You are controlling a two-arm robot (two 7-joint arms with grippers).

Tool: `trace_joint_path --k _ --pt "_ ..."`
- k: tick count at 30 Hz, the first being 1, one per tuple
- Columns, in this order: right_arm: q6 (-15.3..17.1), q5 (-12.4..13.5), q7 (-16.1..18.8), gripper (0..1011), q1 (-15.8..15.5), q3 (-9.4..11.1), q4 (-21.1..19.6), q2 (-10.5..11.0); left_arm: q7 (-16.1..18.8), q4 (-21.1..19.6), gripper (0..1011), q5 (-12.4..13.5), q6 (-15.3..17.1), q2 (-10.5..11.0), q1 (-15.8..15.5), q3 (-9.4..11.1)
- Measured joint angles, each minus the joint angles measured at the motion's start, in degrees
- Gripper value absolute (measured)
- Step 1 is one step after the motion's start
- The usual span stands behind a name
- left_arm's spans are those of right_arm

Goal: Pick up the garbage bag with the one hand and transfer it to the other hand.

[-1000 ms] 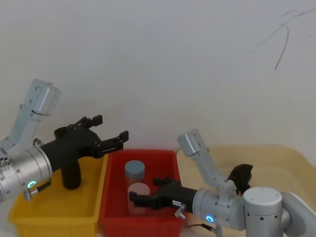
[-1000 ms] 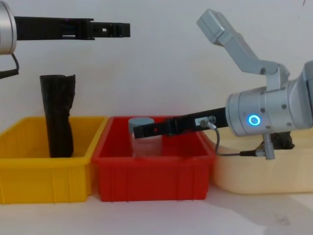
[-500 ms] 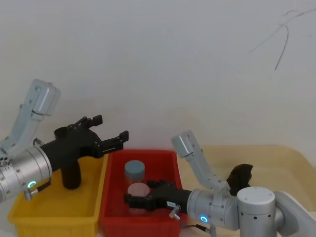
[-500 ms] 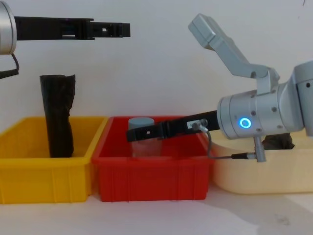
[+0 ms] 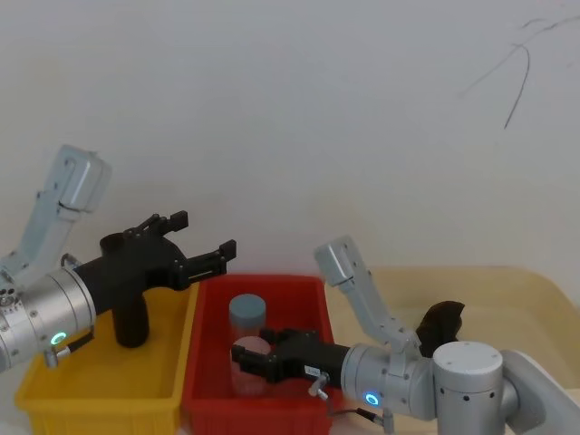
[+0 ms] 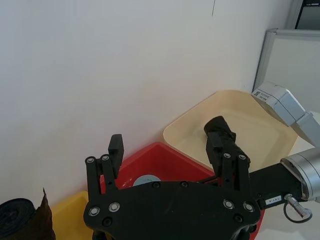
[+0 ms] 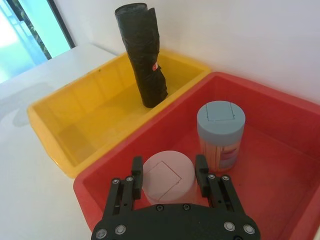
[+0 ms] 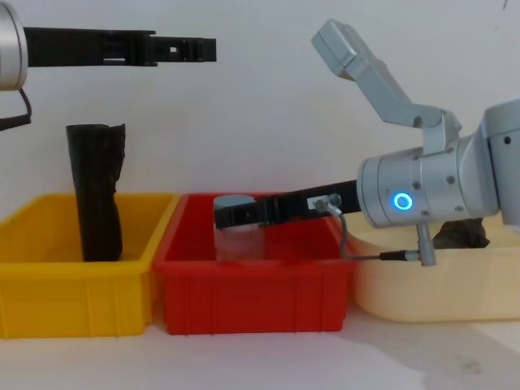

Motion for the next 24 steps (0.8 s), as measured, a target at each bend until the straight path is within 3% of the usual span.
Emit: trace_joint_path --k 24 --pt "-0.2 2.2 -1.9 626 -1.3 2.3 -3.6 1.4 0.0 0.0 1002 0.0 0.0 0.0 0.0 0.0"
